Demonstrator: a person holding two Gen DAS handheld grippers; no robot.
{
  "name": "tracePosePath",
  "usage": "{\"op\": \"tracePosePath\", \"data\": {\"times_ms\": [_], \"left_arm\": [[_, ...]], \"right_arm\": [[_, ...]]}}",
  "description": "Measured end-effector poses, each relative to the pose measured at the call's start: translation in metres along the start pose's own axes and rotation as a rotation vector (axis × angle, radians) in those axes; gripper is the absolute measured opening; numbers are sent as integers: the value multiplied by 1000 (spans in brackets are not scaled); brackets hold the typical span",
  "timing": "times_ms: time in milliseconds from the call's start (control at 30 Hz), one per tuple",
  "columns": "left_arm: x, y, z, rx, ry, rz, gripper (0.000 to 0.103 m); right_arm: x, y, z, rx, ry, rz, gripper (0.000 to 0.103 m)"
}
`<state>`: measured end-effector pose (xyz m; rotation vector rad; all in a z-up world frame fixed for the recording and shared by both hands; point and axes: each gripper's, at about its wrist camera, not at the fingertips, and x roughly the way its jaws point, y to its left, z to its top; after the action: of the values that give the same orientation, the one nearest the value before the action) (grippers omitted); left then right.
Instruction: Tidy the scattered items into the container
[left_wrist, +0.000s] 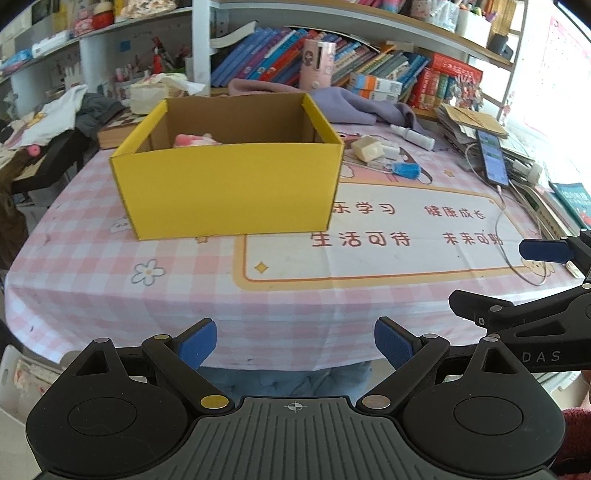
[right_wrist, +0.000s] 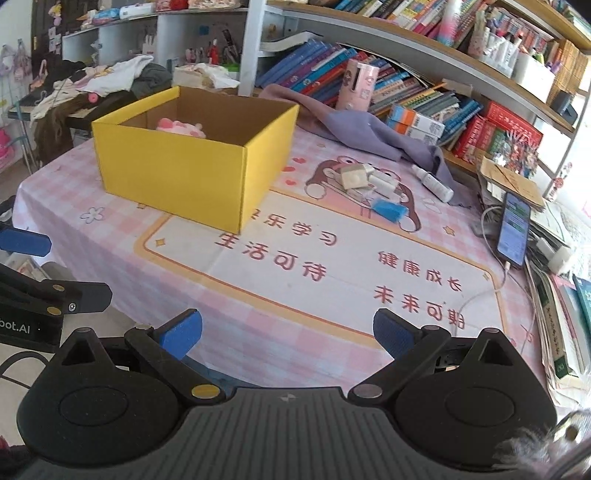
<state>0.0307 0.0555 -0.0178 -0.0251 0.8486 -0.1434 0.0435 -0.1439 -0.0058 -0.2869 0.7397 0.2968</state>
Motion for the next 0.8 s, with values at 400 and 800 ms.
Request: {"op": "tracePosePath", "data": {"times_ms": [400,800], "left_arm": [[23,-31,16,65,23,-62,94],[49,-63,37,134,27,-121,94]], "right_arm": [[6,-30,-5,51,25,-52,100],[20,-69,-2,102,30,-85,98]]}}
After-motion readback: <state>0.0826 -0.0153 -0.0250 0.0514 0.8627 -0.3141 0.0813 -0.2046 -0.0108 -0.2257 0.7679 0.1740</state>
